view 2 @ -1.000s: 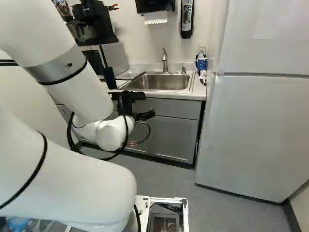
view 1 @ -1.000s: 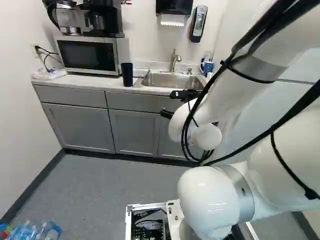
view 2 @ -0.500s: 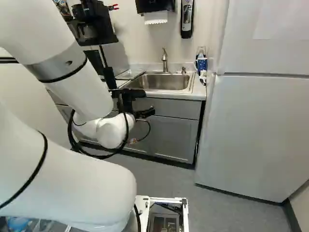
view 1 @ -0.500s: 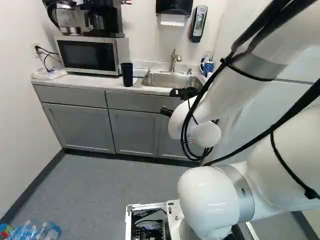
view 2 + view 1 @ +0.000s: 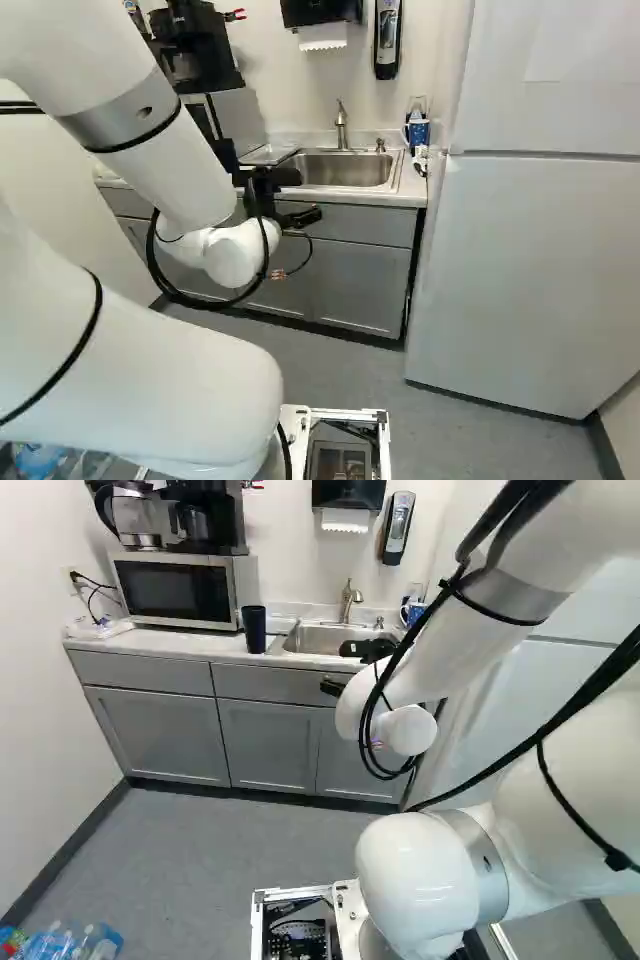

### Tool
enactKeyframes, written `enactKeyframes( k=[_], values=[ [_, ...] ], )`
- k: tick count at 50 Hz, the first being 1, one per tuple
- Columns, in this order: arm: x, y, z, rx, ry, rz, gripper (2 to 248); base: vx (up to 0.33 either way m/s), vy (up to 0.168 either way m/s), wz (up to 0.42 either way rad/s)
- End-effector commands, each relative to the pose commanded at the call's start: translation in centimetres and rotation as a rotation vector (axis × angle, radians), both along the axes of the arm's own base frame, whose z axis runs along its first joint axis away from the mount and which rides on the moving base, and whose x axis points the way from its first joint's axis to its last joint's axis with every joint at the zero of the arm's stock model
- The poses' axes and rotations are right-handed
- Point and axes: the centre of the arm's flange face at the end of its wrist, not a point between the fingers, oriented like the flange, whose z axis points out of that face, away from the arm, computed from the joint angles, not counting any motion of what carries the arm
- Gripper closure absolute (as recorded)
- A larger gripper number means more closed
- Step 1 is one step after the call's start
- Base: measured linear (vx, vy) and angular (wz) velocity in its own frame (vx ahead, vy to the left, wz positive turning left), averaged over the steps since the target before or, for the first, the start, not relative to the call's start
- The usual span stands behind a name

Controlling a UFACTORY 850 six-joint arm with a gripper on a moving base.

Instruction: Rinse the cup and place it in the tray

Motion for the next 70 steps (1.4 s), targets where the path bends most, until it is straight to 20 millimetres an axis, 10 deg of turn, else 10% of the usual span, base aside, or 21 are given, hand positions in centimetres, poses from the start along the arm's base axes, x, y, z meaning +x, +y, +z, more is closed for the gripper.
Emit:
enactKeyframes(
  k=[70],
  values=[
    [4.1, 0.0, 6.4, 0.000, -0.081, 0.000, 3, 0.000, 0.000, 0.000]
  ],
)
